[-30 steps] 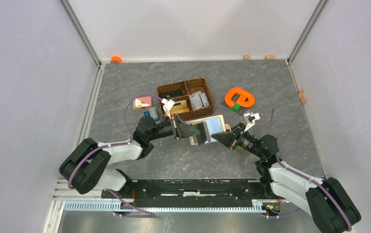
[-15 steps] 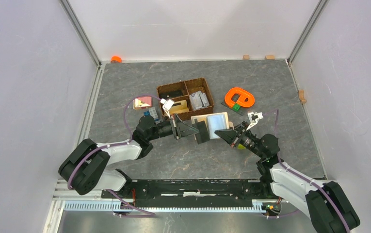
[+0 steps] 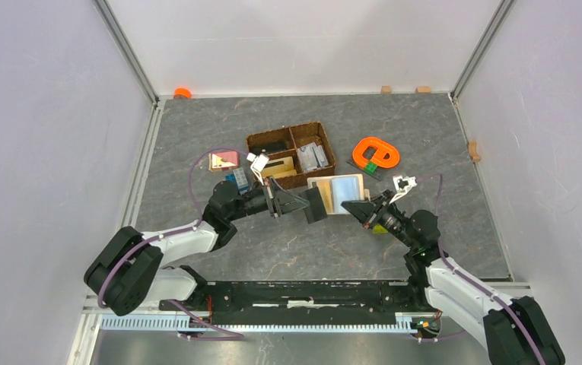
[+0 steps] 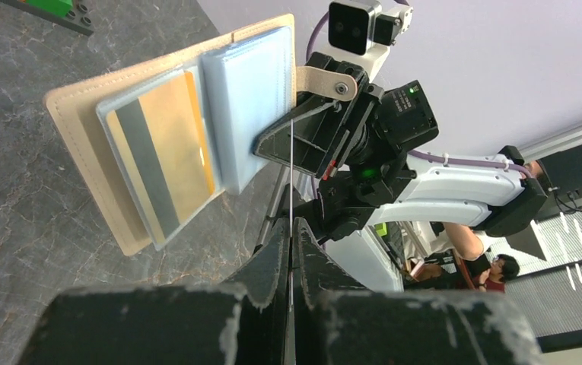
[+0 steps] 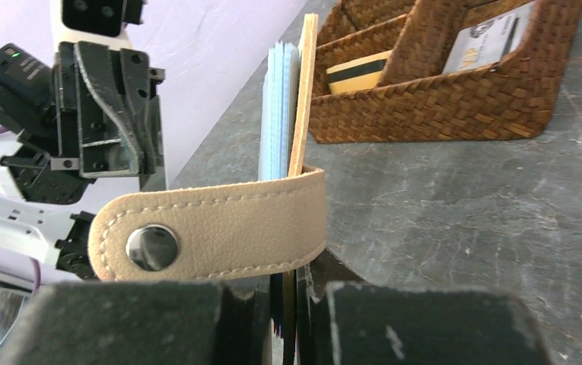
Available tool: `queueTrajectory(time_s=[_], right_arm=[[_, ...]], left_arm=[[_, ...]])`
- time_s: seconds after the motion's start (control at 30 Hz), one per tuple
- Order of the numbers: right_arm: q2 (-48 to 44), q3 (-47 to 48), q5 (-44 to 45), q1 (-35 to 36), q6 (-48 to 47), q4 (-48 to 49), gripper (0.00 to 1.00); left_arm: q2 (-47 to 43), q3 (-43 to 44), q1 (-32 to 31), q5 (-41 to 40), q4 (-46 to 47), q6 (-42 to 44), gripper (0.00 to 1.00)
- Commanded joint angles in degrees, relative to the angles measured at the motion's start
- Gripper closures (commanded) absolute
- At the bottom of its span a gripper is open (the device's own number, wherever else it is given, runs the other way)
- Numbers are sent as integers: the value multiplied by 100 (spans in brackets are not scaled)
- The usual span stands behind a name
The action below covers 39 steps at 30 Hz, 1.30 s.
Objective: Take the credit cards out of the card holder
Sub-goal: Place the credit card in the storage box.
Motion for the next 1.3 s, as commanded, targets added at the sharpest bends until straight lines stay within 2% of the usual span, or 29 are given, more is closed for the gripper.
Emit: queueTrajectory(time_s=[0.0,0.3,0.73,0.8,0.83,0.93,1.03,1.07,1.13,1.27], right_arm=[[-326,47,515,-47,-290,-363,92],[-588,98,883,-68,-460,-835,92],[-1046,175,1690,-69,-738,-1596,94],[-1024,203,1704,-68,-792,-1596,94],[-1013,229,1712,-69,-830,-1618,95],[-1014,290,1820,-68,-1009,-1756,96],[-1087,282,1908,-68,-1090,-1812,97],[-1126,284,1906,-69,-1128,-1836,97],[-1217,284,1927,-68,-1180,-1886,98],[-1504,237,2134,-72,-1298,-2031,98]], left_arm=[[-297,-41,30,-195,-216,419,98],[-425,-51,30,-281,-364,507,98],[-969,-50,24,-640,-1067,914,98],[-1086,50,22,-793,-1413,1140,98],[-1168,152,13,-963,-1673,1311,98],[-1541,786,-48,-1735,-3298,2014,98],[-1832,1655,-441,-3419,-4790,2697,98],[-1795,1975,-561,-4176,-5225,2816,98],[-1543,2717,-594,-5053,-6122,3060,98],[-741,4100,-594,-6193,-7146,4288,98]])
